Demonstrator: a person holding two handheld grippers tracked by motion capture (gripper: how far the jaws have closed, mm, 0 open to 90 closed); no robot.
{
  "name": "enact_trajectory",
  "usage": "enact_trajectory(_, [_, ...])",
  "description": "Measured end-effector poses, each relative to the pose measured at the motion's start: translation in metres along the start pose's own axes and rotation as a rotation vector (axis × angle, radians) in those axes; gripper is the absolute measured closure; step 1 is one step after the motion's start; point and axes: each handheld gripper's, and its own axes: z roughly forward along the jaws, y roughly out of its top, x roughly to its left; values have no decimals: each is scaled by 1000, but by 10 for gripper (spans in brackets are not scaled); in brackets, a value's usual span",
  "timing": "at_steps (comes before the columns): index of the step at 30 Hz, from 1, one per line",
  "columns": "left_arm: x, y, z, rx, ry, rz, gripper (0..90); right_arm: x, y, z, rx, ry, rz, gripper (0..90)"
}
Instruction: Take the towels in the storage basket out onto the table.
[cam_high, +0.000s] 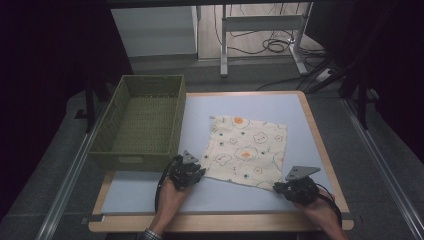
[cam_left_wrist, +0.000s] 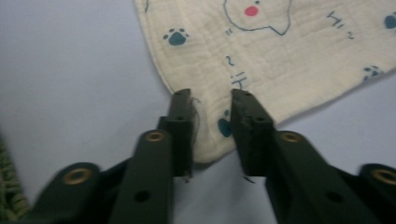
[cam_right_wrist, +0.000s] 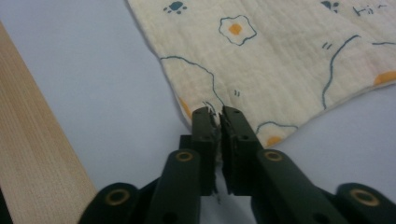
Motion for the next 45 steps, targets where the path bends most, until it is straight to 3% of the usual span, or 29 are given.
enact_trajectory(2, [0, 1, -1, 6, -9, 6, 868, 1, 0, -1, 3, 1, 5, 872])
enact_trajectory(7, [-6, -3, -8, 10, -47, 12, 871, 1, -6, -11, 12, 5, 12, 875])
enact_trajectory(11, [-21, -11, -17, 8, -83, 25, 863, 2, -15, -23, 7, 14, 29, 875])
enact_trajectory(15, [-35, -20, -24, 18, -91, 50, 849, 5, -25, -34, 16, 20, 42, 875])
enact_trajectory(17, [-38, -22, -26, 21, -88, 62, 784, 7, -30, -38, 23, 28, 57, 869])
enact_trajectory(20, [-34, -19, -29, 2, -45, 67, 650, 3, -34, -43, 2, 72, 89, 830])
enact_trajectory(24, [-24, -7, -28, -17, -26, 56, 534, -7, -28, -46, -26, 60, 106, 725])
enact_trajectory(29, [-18, 15, -14, -27, -23, 73, 474, -27, -17, -41, -72, -10, 120, 676])
enact_trajectory(34, [-15, 39, 3, -30, -5, 103, 386, -51, -5, -29, -96, -102, 118, 554])
enact_trajectory(40, [-5, 63, 21, -46, -27, 95, 296, -71, 7, -12, -60, -134, 159, 399])
enact_trajectory(42, [0, 70, 26, -49, -34, 78, 259, -77, 10, -7, -46, -115, 200, 351])
enact_trajectory(45, [6, 78, 33, -53, -35, 60, 221, -85, 15, 0, -32, -111, 218, 312])
